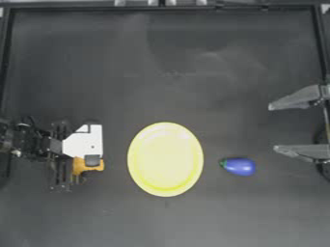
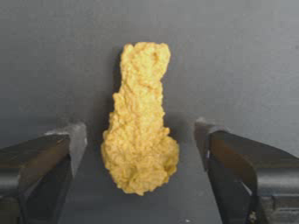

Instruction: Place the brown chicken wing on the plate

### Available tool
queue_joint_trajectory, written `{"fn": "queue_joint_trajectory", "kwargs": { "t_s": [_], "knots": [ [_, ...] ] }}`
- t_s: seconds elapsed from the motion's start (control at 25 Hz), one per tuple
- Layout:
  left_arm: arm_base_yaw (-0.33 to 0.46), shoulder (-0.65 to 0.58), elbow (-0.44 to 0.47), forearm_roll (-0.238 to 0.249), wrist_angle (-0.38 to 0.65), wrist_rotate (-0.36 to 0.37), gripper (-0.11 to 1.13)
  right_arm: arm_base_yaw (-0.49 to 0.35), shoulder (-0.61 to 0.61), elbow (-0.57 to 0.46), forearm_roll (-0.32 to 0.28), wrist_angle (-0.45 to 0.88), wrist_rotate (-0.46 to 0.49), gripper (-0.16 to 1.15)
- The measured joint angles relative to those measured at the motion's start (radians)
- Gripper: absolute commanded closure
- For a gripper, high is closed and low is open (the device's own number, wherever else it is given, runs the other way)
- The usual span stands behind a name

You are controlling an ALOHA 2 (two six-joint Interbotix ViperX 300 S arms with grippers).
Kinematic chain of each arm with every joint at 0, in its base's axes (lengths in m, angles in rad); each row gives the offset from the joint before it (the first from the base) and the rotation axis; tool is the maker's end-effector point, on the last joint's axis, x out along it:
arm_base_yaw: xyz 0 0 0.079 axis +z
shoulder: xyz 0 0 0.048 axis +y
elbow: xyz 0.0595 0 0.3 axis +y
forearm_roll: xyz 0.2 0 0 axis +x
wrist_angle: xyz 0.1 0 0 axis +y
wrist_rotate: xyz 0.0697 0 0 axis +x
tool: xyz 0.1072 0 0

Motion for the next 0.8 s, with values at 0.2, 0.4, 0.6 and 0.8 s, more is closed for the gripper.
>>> {"fn": "queue_joint_trajectory", "kwargs": {
  "t_s": [0.2,0.4,0.6,0.8],
  "knots": [
    [0.000,0.023,-0.008,-0.008,0.000,-0.011,0.21,0.000,0.000,0.000,0.000,0.000,0.000,-0.02],
    [0.002,0.023,-0.014,-0.025,0.021,-0.015,0.82,0.000,-0.003,-0.002,0.000,0.000,0.000,-0.02],
    [-0.014,0.023,-0.035,-0.028,0.061,-0.015,0.76,0.000,-0.003,0.000,0.000,-0.002,0.000,-0.02],
    [-0.015,0.000,-0.089,-0.017,0.083,-0.008,0.75,-0.002,-0.003,0.000,0.000,-0.002,0.002,-0.02]
  ]
}}
